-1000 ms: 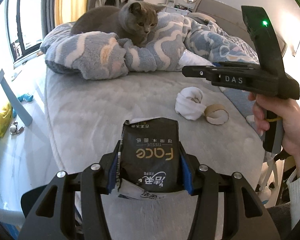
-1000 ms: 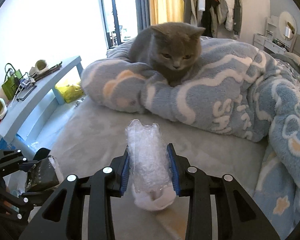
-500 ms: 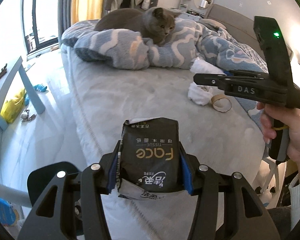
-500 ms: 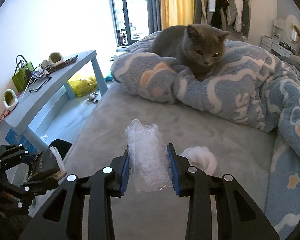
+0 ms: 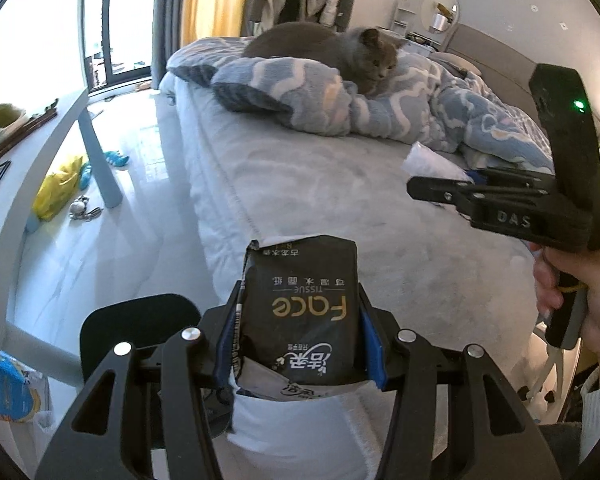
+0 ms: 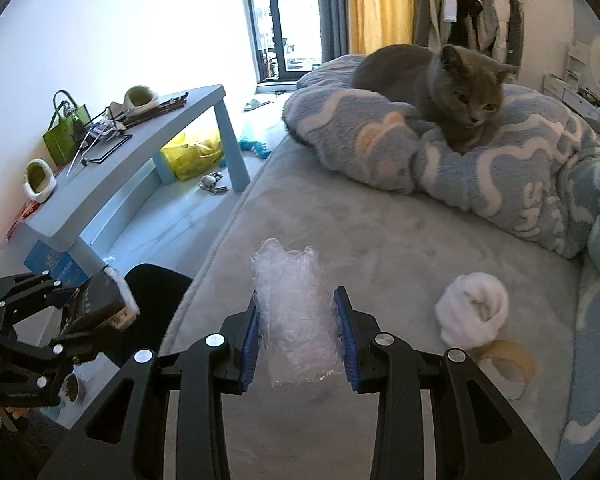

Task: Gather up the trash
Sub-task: 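Lift both held items and carry them over the green bin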

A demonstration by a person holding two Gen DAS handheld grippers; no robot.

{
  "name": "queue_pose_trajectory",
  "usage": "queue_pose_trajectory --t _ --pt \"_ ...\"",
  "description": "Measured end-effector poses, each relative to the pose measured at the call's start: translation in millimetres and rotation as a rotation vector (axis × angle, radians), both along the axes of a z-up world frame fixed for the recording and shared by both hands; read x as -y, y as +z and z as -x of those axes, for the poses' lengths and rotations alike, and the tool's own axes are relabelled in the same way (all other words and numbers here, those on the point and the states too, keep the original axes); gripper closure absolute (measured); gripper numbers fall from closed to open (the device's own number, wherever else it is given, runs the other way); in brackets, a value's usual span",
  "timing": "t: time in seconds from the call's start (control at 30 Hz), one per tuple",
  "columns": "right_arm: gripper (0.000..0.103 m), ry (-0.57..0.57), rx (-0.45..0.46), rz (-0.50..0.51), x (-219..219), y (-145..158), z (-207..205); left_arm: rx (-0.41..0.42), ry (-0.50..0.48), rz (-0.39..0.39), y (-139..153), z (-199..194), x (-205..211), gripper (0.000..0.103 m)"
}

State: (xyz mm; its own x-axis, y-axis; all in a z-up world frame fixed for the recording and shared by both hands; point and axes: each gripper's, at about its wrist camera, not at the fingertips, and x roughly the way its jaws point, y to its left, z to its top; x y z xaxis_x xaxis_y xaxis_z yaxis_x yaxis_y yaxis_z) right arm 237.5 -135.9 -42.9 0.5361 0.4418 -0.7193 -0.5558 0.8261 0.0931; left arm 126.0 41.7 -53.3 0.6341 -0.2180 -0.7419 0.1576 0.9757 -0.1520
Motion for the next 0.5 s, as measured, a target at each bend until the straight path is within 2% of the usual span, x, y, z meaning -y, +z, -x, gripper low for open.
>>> queue_pose_trajectory --t 0.5 --pt "0.068 0.114 -0.022 -0.039 -80.3 0.4 18.5 -0.072 0.131 -0.018 -31.6 -0.1 -72.4 0.049"
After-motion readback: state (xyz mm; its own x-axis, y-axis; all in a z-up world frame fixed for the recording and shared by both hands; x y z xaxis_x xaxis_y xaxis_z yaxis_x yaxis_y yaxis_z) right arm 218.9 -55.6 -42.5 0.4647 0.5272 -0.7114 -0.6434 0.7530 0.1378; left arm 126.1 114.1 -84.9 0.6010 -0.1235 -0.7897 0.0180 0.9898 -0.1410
